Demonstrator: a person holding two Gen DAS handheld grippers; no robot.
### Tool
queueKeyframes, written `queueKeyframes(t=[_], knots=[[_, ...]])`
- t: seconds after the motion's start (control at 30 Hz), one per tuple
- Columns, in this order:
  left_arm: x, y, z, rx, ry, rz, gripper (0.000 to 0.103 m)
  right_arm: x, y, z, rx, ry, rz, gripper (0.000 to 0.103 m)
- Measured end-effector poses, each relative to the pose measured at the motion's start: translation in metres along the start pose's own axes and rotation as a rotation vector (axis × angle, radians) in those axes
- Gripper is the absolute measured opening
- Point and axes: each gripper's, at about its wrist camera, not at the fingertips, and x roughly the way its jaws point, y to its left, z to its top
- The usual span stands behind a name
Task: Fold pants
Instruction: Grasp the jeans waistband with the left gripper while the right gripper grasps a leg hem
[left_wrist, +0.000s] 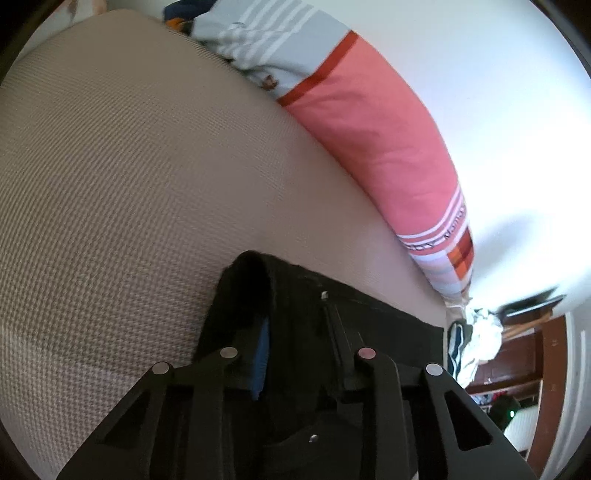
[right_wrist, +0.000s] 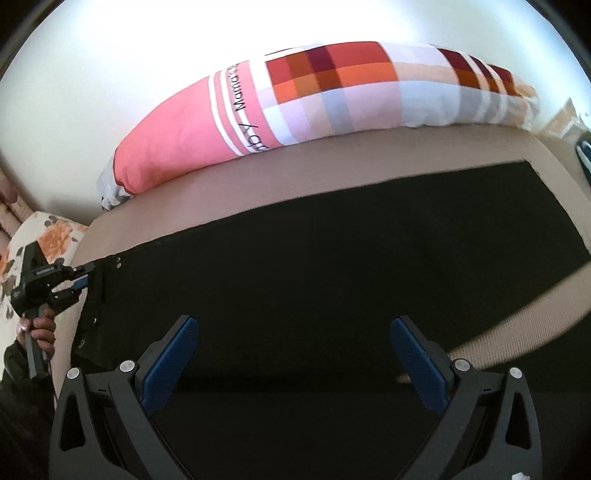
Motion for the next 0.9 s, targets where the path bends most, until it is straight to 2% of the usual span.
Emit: queueKeyframes(t=[0.13,0.27,0.4,0.43,0.47,0.5,0.57,0.7,0.8,0.83,0.9], knots=[[0.007,-0.008,0.007,0.028,0.009,-0.029,0.028,0.017,0.007,0.016,-0.049,-0.005,0.019,0.103],[0.025,-0.005,0.014,-0.003,0.042,-0.027,0.028,0.036,0.017,0.036,-0.114,0.008,0.043,0.103],[0.037,-0.009,0.015,-0.001,0.033,-0.012,0.027,0.054,0.026,0.058,-0.211,0.022,0.115,0.103],[0.038,-0.011,0.014,0.005,0.025,0.0,0.025,0.059,0.028,0.064,-0.23,0.03,0.132,0.103],[0.037,-0.014,0.013,0.017,0.013,0.012,0.014,0.064,0.029,0.071,-0.255,0.042,0.146,0.103],[0.035,-0.018,0.011,0.037,0.001,0.024,0.01,0.07,0.029,0.077,-0.28,0.055,0.162,0.103],[0.026,-0.028,0.007,0.083,-0.028,0.022,0.01,0.081,0.031,0.091,-0.366,0.087,0.184,0.103],[-0.006,-0.059,-0.007,0.175,-0.089,-0.041,0.009,0.1,0.04,0.114,-0.553,0.177,0.239,0.103],[-0.027,-0.08,-0.022,0.252,-0.134,-0.078,0.009,0.115,0.05,0.124,-0.686,0.27,0.297,0.094],[-0.034,-0.084,-0.027,0.265,-0.145,-0.096,0.009,0.121,0.054,0.127,-0.729,0.302,0.316,0.089],[-0.045,-0.088,-0.034,0.276,-0.162,-0.119,0.009,0.131,0.059,0.13,-0.787,0.37,0.363,0.085]])
